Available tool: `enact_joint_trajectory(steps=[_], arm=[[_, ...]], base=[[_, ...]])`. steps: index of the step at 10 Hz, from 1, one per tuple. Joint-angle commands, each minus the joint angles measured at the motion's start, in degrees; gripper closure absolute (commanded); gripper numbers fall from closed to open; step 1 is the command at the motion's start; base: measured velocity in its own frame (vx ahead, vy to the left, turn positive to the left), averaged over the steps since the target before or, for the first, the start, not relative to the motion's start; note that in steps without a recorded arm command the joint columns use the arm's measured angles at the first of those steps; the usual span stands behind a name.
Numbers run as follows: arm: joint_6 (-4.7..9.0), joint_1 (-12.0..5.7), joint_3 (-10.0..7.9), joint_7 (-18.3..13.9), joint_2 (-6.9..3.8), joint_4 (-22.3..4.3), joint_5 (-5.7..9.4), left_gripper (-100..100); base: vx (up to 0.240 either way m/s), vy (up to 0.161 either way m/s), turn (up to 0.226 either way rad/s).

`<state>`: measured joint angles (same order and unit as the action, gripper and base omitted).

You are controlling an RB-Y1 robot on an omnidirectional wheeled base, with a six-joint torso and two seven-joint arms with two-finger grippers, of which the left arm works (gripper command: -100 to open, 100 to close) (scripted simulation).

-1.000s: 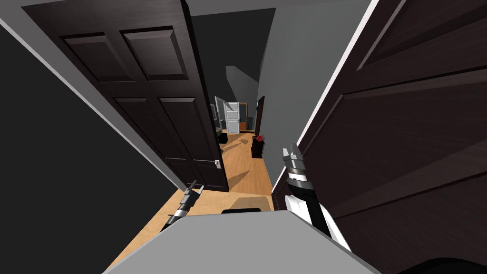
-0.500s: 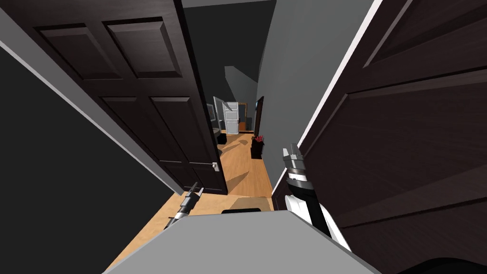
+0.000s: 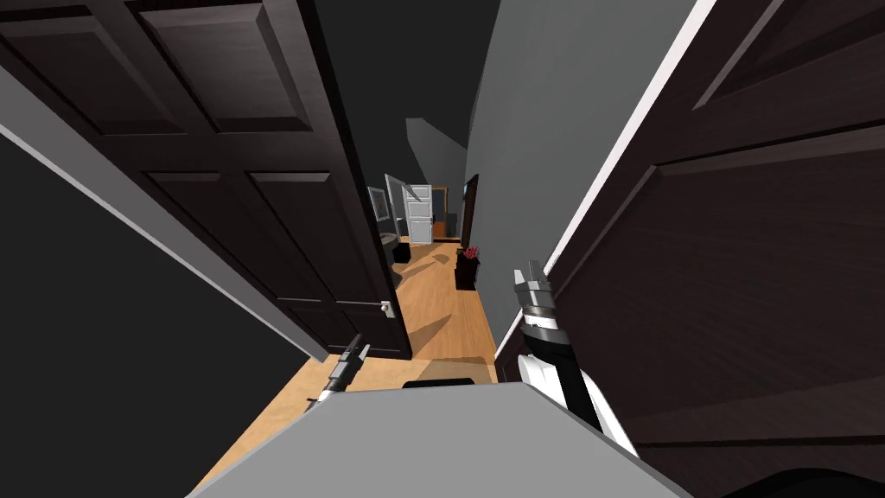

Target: Pull the door open

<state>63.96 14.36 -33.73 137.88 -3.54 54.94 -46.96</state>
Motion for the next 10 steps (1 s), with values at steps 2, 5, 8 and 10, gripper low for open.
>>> enact_joint_trajectory(steps=[2,5,8,10], arm=[[0.14,-0.09,-0.16,1.1,0.04,-0.4,-0.20,-100],[-0.10,-0.79,-1.38,1.6,-0.85,-1.7,0.49,-100],[-0.36,-1.43,-2.52,1.9,-1.40,-2.9,1.16,-100],[-0.27,-1.61,-2.75,1.9,-1.52,-3.4,1.31,-100]], base=[[0.047,0.000,-0.008],[0.150,-0.008,-0.123],[0.200,-0.041,-0.091],[0.170,-0.022,-0.039]])
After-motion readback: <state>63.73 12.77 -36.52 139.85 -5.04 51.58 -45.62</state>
